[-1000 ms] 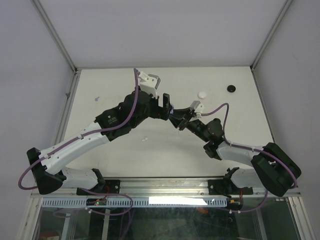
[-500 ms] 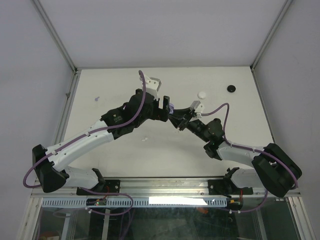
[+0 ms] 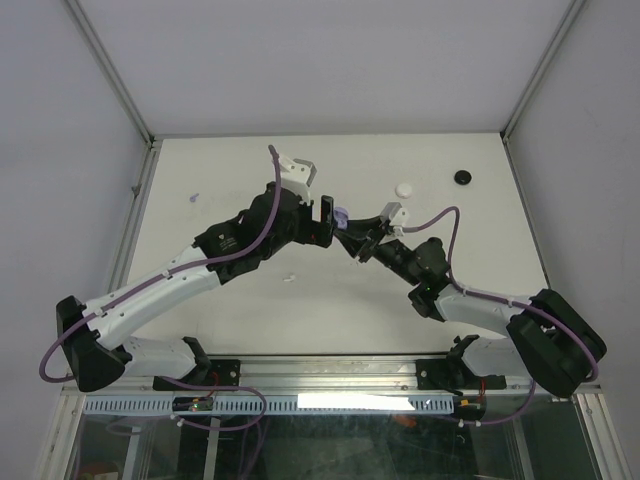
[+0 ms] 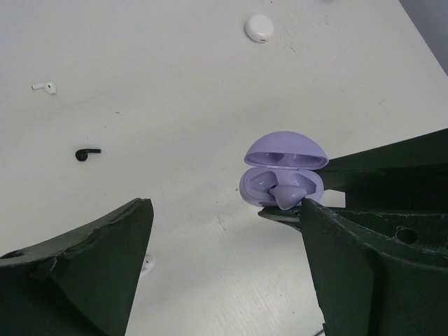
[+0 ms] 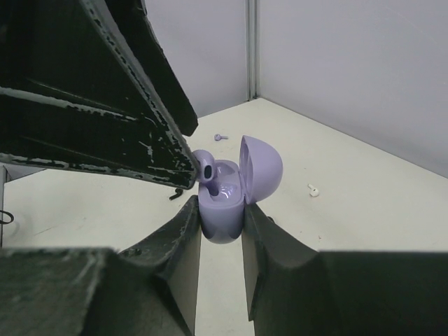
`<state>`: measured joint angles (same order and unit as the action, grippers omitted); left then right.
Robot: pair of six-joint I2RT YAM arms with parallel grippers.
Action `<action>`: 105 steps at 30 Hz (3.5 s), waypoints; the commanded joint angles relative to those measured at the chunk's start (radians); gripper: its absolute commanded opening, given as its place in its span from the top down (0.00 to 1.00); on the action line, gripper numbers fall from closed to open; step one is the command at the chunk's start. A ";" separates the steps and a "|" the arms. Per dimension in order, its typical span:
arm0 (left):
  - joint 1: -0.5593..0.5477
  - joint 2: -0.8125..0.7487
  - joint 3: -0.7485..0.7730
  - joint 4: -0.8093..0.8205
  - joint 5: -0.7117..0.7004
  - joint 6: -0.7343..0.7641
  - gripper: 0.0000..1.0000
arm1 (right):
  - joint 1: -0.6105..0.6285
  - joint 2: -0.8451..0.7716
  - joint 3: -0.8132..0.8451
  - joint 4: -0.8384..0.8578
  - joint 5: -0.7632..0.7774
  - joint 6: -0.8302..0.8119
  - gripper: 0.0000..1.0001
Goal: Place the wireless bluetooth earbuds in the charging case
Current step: Place the earbud in the charging case, then pick up the earbud from the center of the board.
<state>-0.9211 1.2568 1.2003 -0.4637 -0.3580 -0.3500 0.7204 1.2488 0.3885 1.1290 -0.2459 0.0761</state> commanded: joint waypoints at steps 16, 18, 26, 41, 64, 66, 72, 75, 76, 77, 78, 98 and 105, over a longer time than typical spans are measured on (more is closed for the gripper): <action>0.024 -0.084 -0.030 -0.003 -0.015 -0.027 0.13 | -0.001 -0.043 0.015 0.066 0.024 -0.012 1.00; 0.024 -0.088 -0.023 0.000 0.029 -0.026 0.13 | -0.001 -0.043 0.016 0.064 0.024 -0.012 1.00; 0.024 -0.109 -0.008 0.033 0.115 -0.024 0.11 | -0.002 -0.040 0.018 0.065 0.024 -0.009 1.00; 0.025 -0.011 0.033 0.056 0.064 -0.029 0.10 | -0.002 -0.058 0.016 0.049 0.025 -0.010 1.00; 0.069 -0.084 -0.028 0.033 0.042 -0.018 0.11 | -0.004 -0.060 0.016 0.057 0.011 -0.006 1.00; 0.071 -0.091 -0.028 0.033 0.045 -0.020 0.11 | -0.004 -0.059 0.016 0.055 0.011 -0.005 1.00; 0.145 -0.118 -0.058 0.030 0.076 -0.013 0.11 | -0.004 -0.060 0.016 0.015 0.014 -0.004 1.00; 0.207 -0.119 -0.094 0.024 0.086 -0.005 0.11 | -0.004 -0.068 0.013 -0.022 0.028 -0.003 1.00; 0.230 -0.115 -0.103 0.017 0.086 0.000 0.11 | -0.004 -0.074 0.013 -0.041 0.034 -0.006 1.00; 0.257 -0.110 -0.111 0.011 0.087 0.005 0.11 | -0.004 -0.080 0.011 -0.061 0.040 -0.009 1.00; 0.281 -0.104 -0.116 0.003 0.089 0.012 0.11 | -0.004 -0.090 0.010 -0.085 0.047 -0.013 1.00; 0.872 0.341 -0.003 -0.007 0.071 0.071 0.15 | -0.042 -0.086 -0.089 -0.052 0.077 -0.093 1.00; 0.967 0.554 0.160 -0.001 0.061 0.061 0.23 | -0.051 -0.075 -0.107 -0.026 0.068 -0.119 1.00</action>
<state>0.0158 1.7390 1.2495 -0.5014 -0.2855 -0.2962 0.6762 1.1793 0.2852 1.0058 -0.1761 -0.0078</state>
